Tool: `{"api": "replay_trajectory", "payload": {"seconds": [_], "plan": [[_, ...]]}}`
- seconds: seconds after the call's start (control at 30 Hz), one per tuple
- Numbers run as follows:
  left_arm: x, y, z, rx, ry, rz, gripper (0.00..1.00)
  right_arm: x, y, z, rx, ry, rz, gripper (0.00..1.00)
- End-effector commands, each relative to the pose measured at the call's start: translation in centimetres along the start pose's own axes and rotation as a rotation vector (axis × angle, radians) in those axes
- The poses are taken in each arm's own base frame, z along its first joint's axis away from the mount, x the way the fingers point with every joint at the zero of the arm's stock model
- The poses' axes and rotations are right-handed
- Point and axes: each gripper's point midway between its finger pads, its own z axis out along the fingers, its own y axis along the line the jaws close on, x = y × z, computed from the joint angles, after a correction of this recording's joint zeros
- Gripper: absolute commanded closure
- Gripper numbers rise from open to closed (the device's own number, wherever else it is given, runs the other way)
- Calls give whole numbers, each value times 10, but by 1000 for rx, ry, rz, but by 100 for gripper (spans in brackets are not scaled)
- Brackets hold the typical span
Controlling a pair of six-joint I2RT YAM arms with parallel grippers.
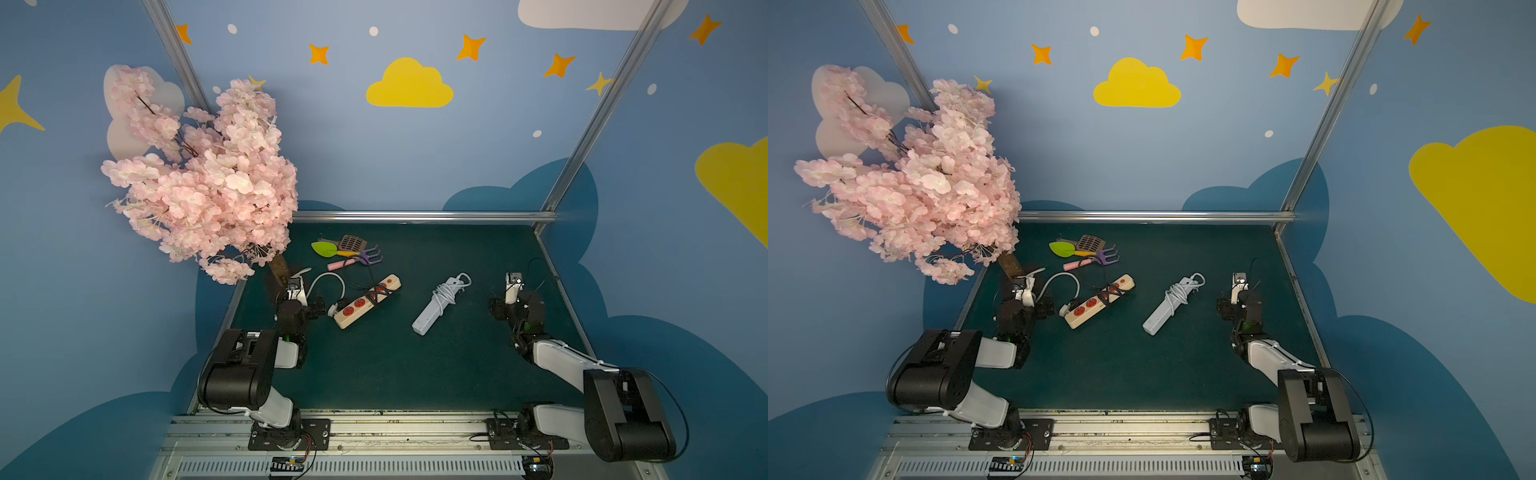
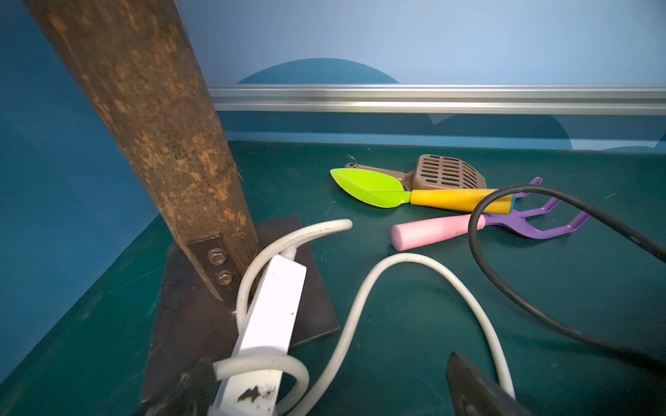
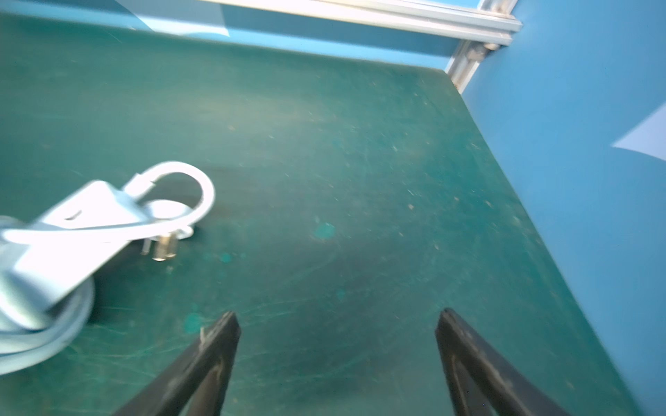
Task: Wrap the cord around the power strip
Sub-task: Reset both arms
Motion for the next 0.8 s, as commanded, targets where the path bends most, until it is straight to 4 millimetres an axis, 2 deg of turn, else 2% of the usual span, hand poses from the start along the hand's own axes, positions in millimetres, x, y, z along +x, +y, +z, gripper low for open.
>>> {"api": "replay_trajectory", "payload": {"seconds": [0.0,0.07,0.23,0.33,0.4,0.77], "plan": [[1,2,-2,8,-11,-36,0,-7,19,7,-90,-79,-7,12],[0,5,-2,3,-14,-47,0,-2,24,14,-91,-76,-30,12],[1,7,1,-1,-4,-52,0,0,18,20,-36,-69,-15,12],[1,5,6,4,23,-43,0,-2,5,29,11,-19,41,12],[2,4,6,4,27,-39,0,8,-10,32,53,42,105,12],[3,-10,13,66,63,1,0,7,-12,31,51,34,111,12]]}}
